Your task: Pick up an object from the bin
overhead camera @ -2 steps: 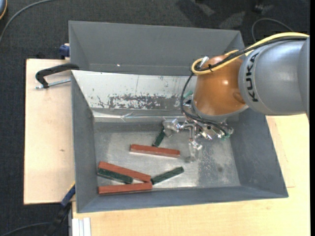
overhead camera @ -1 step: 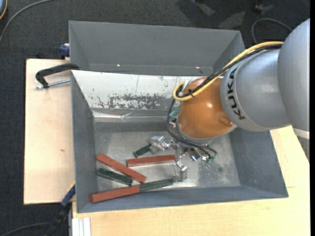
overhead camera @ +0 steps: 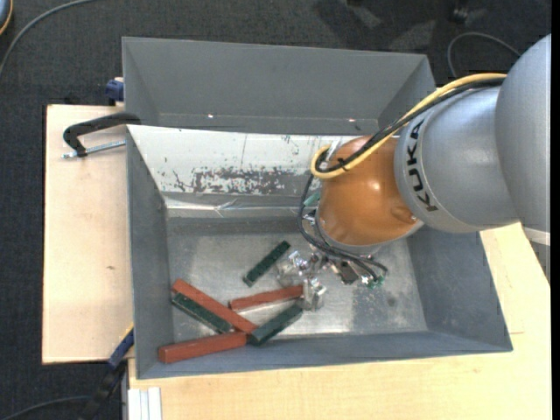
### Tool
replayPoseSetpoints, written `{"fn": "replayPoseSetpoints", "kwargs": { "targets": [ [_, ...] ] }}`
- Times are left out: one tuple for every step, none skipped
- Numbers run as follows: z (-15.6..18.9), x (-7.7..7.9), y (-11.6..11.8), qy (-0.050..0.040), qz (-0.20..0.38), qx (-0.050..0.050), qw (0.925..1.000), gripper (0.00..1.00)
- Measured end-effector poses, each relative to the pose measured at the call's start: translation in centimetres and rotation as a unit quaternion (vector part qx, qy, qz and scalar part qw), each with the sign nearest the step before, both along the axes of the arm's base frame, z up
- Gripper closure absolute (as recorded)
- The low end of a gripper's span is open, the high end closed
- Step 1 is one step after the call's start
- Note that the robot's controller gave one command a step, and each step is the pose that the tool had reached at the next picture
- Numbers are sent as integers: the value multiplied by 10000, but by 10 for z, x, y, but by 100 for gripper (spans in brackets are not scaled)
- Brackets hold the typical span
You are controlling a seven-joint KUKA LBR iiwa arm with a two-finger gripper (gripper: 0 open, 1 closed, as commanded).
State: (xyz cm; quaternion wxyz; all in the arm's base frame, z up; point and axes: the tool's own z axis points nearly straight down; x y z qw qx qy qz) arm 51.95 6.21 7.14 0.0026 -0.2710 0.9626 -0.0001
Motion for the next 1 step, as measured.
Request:
{"fn": "replayPoseSetpoints", "kwargs": {
  "targets": [
    [178,-22,-40,-50,-205,1,9998,100]
  ]
}}
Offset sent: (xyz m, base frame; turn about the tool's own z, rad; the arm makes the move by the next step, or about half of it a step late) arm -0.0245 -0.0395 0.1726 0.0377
